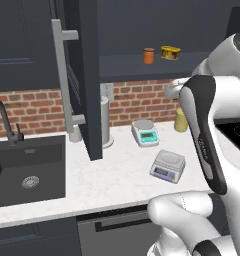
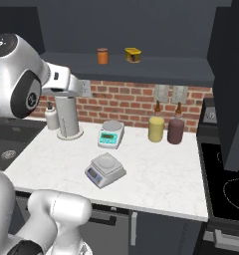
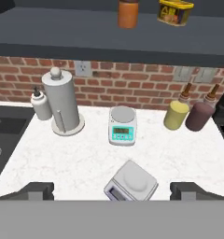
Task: Pick the jam and place it on the digital scale for weighing, and close the cabinet.
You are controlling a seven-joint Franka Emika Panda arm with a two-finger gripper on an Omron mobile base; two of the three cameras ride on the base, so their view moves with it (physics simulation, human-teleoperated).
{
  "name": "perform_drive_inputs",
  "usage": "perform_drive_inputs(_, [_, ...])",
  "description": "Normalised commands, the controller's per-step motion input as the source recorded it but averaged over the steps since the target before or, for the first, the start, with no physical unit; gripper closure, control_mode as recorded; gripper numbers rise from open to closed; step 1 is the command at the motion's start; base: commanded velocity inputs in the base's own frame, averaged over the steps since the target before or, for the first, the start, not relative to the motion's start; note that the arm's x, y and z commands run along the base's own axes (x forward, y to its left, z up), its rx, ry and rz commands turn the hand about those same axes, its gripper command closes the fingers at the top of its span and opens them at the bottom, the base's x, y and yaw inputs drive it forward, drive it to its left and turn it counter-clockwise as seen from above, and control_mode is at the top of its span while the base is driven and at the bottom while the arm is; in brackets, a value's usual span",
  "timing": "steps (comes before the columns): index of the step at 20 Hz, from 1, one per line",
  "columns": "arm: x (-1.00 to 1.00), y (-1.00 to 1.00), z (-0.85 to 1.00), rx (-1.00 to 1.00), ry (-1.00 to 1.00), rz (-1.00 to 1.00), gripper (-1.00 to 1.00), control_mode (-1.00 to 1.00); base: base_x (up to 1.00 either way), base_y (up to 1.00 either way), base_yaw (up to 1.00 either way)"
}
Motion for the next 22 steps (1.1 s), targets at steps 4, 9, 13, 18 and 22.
perform_drive_inputs(4, [0.01,-0.09,0.59,0.0,-0.02,0.0,-1.0,-1.0,0.0,0.0,0.0])
perform_drive_inputs(9, [0.14,-0.02,0.27,0.0,-0.12,0.0,-1.0,-1.0,0.0,0.0,0.0])
perform_drive_inputs(13, [0.33,0.0,0.0,0.0,-0.16,-0.01,-1.0,-1.0,0.0,0.0,0.0])
perform_drive_inputs(18, [0.35,0.0,-0.06,0.0,-0.06,-0.02,-1.0,-1.0,0.0,0.0,0.0])
perform_drive_inputs(22, [0.41,0.0,-0.01,0.0,-0.07,0.0,-1.0,-1.0,0.0,0.0,0.0])
